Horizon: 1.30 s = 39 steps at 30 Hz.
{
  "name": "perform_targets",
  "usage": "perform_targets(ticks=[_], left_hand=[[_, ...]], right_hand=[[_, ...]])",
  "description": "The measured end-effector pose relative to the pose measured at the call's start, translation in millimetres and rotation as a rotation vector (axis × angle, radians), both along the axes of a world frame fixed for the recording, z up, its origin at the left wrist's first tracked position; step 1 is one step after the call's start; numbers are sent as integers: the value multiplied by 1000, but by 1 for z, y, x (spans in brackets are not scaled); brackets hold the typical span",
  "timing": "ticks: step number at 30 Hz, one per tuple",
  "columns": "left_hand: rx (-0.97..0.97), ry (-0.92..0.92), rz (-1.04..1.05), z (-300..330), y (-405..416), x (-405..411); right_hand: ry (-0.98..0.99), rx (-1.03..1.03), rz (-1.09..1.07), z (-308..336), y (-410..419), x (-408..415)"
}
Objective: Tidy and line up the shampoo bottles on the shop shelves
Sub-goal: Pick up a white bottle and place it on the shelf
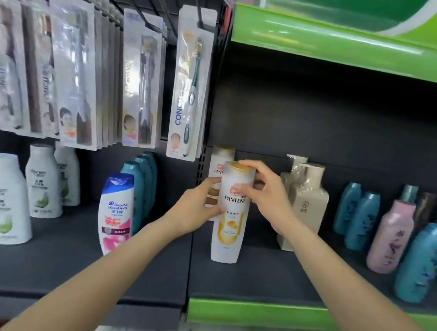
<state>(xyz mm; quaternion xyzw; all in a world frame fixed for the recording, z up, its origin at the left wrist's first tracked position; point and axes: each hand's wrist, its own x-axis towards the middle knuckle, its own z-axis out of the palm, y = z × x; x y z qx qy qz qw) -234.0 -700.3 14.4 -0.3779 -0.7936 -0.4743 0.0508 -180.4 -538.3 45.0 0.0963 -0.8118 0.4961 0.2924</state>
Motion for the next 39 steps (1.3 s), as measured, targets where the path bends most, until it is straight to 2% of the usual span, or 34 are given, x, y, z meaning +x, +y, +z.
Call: perform_targets(ticks=[3, 8, 12, 16, 21, 24, 26, 30, 33, 36, 39], left_hand=[[-68, -40, -65, -10, -4, 0], [-186, -90, -114, -29, -14, 0], [-231, -43, -86, -33, -18, 3], [-239, 91, -3, -33, -21, 12], [-420, 446, 283, -29, -31, 25], [-428, 526, 344, -24, -34, 32], [-395, 514, 301, -23, -38, 29], [-304, 263, -6, -23, -54, 14], [-299, 171, -99, -24, -67, 10], [-273, 203, -115, -26, -72, 17], [-188, 329, -50, -36, -75, 22]], right_hand=[[9, -127, -6, -5, 2, 6], [-44, -483, 98, -16, 8, 18], [-45, -620, 188, -20, 7, 22], [-65, -621, 178, -16, 8, 27], [-94, -536, -39, -13, 1, 33], [-43, -582, -74, -10, -6, 34], [-25, -644, -31, -8, -5, 38], [14, -707, 67, -11, 0, 46], [33, -756, 146, -14, 4, 51], [47, -834, 260, -18, 6, 54], [16, -801, 325, -20, 10, 58]])
